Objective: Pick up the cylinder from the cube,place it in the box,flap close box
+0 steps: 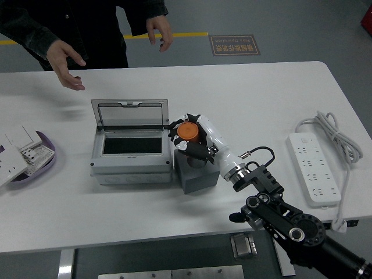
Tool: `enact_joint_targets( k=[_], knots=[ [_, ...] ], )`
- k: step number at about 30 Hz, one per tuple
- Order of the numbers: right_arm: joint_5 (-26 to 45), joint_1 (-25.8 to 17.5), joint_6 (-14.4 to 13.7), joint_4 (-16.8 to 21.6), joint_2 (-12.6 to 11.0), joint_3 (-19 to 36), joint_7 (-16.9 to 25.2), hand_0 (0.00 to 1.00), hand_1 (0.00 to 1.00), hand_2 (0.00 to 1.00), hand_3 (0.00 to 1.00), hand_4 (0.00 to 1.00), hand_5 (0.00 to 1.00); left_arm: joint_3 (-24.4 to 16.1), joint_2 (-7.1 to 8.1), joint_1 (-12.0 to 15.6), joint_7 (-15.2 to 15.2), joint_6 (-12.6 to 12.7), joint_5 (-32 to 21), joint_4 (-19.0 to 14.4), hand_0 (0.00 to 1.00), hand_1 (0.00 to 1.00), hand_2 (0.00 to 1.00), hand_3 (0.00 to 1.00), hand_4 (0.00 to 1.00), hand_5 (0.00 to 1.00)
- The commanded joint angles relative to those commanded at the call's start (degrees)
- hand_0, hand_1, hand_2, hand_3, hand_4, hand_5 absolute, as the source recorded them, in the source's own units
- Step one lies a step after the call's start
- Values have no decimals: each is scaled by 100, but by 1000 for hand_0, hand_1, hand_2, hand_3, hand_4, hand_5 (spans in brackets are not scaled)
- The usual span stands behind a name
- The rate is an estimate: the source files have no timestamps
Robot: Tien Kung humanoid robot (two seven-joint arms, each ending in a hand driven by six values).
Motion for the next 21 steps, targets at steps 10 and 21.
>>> enact_joint_targets(
  k=[10,21],
  knots=[
    [-1243,707,176,351,136,-762,-935,195,312,328,255,2,2,-55,-12,5,44,-3,76,-14,604,602,562,606,671,184],
    [-3405,1483,1026,427,391,-959,-2533,98,271,346,269,2,2,-127,-2,-13,92,-20,186,-28,604,603,561,605,671,184]
  ],
)
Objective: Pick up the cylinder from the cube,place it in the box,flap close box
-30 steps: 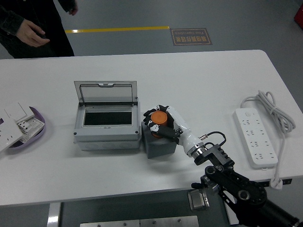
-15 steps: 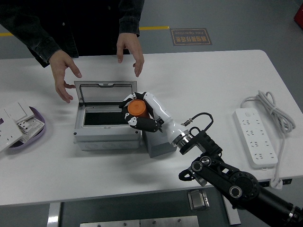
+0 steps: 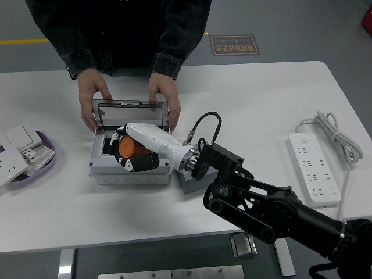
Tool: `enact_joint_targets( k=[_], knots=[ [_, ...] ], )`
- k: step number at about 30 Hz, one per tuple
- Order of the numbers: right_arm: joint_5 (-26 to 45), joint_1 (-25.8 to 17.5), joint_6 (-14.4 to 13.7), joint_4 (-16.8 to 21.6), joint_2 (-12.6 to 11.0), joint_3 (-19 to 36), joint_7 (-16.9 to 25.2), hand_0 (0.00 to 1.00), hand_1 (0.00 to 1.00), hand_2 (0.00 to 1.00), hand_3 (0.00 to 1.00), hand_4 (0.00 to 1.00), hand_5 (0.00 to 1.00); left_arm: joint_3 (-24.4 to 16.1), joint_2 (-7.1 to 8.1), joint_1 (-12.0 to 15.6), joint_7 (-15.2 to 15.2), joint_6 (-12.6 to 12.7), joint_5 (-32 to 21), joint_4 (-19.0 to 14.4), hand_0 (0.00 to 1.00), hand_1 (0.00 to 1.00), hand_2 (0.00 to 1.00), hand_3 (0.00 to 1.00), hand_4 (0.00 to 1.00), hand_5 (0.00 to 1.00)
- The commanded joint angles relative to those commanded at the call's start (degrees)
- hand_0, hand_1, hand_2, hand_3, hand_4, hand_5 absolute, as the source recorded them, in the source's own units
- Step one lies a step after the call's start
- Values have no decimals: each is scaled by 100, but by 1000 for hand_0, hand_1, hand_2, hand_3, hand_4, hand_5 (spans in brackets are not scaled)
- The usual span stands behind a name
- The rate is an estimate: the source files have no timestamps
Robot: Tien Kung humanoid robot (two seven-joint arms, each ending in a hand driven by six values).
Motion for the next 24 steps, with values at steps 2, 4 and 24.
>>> enact_joint_targets(
  k=[2,4,24],
  knots=[
    [-312,103,75,-5,14,-60,-258,98,271,346,269,2,2,-11,-1,-8,4,-6,20,0,604,603,561,605,671,184],
    [-580,177,120,-28,14,-111,-486,88,277,362,290,2,2,-26,0,-13,9,-11,43,-1,603,602,561,605,675,199],
    [-937,538,-331,-371,14,-468,-1961,192,464,500,483,265,2,-62,57,-31,40,-15,107,-13,604,603,561,603,677,204]
  ],
)
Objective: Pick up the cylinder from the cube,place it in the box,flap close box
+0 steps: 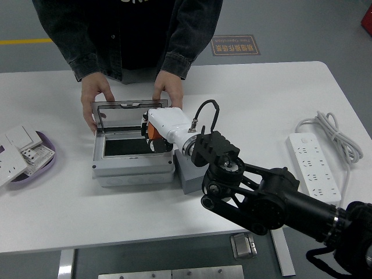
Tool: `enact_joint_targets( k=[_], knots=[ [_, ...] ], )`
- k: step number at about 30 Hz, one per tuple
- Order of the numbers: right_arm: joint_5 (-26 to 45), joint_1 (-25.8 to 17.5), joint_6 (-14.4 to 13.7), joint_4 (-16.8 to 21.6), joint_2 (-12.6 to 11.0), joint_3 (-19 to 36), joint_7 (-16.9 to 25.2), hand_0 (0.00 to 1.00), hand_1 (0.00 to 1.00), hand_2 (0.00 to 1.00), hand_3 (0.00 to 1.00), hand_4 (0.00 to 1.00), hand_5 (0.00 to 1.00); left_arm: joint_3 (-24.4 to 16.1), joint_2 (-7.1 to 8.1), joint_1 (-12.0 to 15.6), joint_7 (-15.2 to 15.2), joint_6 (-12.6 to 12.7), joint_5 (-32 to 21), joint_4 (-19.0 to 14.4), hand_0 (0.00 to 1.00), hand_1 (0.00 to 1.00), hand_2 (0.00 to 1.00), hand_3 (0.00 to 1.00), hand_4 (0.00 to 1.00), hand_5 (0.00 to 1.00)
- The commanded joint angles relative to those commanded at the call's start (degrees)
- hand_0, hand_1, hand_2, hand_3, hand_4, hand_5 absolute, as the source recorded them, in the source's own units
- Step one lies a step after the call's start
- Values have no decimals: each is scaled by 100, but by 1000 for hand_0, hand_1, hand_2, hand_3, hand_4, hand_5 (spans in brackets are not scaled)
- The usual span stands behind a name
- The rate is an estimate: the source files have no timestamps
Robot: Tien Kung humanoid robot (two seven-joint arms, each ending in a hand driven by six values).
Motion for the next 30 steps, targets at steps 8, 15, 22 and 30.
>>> enact_joint_targets(
  k=[8,15,22,30],
  knots=[
    [304,42,-252,-12,0,-154,317,267,521,528,527,409,2,10,5,1,-3,-2,-10,3,603,603,561,603,677,204],
    [779,26,-658,-98,0,-245,855,652,616,602,628,457,72,12,12,2,-5,-4,-6,4,604,603,560,602,674,198],
    [1142,11,-902,-222,0,-296,1292,682,635,627,651,505,237,18,13,-4,-10,-16,8,7,603,603,560,602,671,196],
    [1258,-6,-757,-334,0,-347,1482,698,639,629,653,516,251,41,17,-10,-17,-26,2,12,603,603,560,602,670,196]
  ],
)
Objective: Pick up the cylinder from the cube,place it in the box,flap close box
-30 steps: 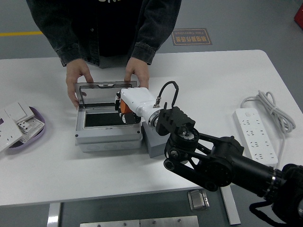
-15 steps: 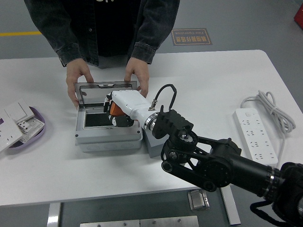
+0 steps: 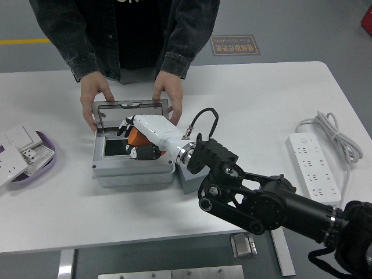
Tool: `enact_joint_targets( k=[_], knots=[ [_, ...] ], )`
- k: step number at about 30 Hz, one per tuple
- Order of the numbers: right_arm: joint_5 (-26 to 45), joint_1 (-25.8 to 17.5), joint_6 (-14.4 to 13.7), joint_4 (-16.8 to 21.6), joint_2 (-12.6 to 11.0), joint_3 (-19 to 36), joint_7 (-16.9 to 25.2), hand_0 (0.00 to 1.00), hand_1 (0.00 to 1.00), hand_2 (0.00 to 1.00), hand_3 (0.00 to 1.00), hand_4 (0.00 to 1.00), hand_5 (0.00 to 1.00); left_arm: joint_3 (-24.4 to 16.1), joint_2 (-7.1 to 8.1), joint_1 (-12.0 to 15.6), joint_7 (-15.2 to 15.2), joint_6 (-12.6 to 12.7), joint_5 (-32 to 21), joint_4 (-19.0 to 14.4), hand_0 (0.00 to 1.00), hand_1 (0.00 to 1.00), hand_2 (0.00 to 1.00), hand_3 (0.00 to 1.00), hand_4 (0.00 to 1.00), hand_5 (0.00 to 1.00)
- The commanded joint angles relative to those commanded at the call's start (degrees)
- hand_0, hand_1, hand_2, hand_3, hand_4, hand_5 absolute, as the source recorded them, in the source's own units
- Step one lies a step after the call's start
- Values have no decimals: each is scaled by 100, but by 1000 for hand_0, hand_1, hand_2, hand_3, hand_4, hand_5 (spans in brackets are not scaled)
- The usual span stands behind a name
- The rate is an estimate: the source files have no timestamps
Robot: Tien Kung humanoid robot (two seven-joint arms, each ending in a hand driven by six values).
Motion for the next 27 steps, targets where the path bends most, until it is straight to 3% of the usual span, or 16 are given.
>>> enact_joint_targets(
  k=[2,3,8,9,20,21,27],
  knots=[
    [6,-3,19,-27,0,-7,18,698,639,629,653,516,251,-3,1,-1,-3,-2,6,0,603,603,560,602,670,196],
    [5,-2,25,-38,0,-7,25,738,658,646,666,580,226,-3,1,-1,-7,-2,4,0,603,603,560,601,669,195],
    [-43,6,55,-115,0,23,49,738,658,646,666,580,226,11,2,-5,-31,-8,-14,4,603,603,560,601,669,195],
    [-61,6,63,-133,0,29,50,780,684,676,699,754,314,11,2,-6,-33,-9,-13,4,603,603,555,601,667,194],
    [-69,-30,33,-65,0,101,90,783,685,684,734,802,306,42,-13,-14,-37,-15,-22,8,603,603,556,601,665,196],
    [28,-52,20,13,0,125,110,786,691,679,738,852,325,46,-15,-15,-39,-15,-24,9,603,601,555,599,663,198],
    [587,-137,-57,493,0,288,231,783,691,678,739,872,346,69,-28,3,-41,-10,-43,13,603,602,555,598,662,195]
  ],
)
